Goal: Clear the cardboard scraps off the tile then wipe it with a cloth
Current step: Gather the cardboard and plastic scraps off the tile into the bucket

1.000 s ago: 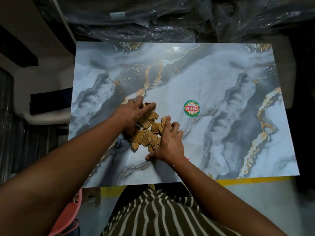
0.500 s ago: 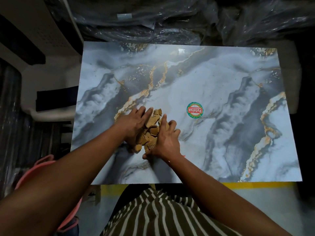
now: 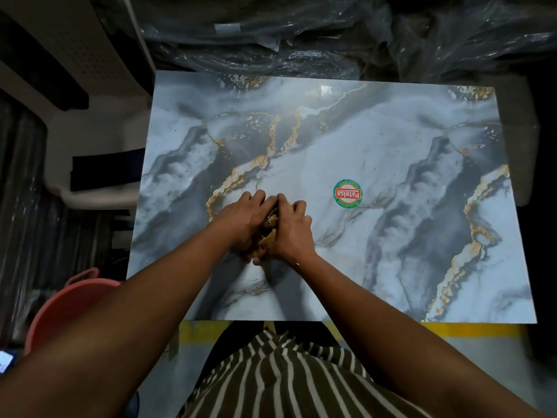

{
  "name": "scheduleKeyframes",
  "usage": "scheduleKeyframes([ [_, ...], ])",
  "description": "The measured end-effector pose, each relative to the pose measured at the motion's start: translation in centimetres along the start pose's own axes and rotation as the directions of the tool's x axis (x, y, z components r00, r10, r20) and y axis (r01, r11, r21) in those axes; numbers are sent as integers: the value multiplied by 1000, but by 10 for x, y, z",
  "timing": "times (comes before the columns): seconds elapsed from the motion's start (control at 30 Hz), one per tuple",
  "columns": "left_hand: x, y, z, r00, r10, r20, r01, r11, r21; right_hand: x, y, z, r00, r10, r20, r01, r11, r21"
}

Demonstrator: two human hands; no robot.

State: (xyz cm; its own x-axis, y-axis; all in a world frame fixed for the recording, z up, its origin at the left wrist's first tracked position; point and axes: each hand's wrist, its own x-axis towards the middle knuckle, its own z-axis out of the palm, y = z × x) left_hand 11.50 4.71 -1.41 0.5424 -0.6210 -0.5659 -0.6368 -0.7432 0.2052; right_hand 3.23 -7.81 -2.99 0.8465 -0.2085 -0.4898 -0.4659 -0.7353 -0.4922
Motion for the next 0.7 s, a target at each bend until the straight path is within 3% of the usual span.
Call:
scheduleKeyframes([
  [0.2, -4, 8, 6, 999, -51, 2, 51, 988, -149, -1, 4, 3, 997, -83, -10, 83, 995, 48],
  [0.4, -15, 18, 9, 971, -229, 63, 237, 927, -291, 6, -8, 4, 990, -115, 79, 116, 993, -16],
  [0.7, -35, 21, 22, 935, -355, -3, 310, 820, -481, 4, -21, 0, 972, -180, 148, 189, 981, -48],
])
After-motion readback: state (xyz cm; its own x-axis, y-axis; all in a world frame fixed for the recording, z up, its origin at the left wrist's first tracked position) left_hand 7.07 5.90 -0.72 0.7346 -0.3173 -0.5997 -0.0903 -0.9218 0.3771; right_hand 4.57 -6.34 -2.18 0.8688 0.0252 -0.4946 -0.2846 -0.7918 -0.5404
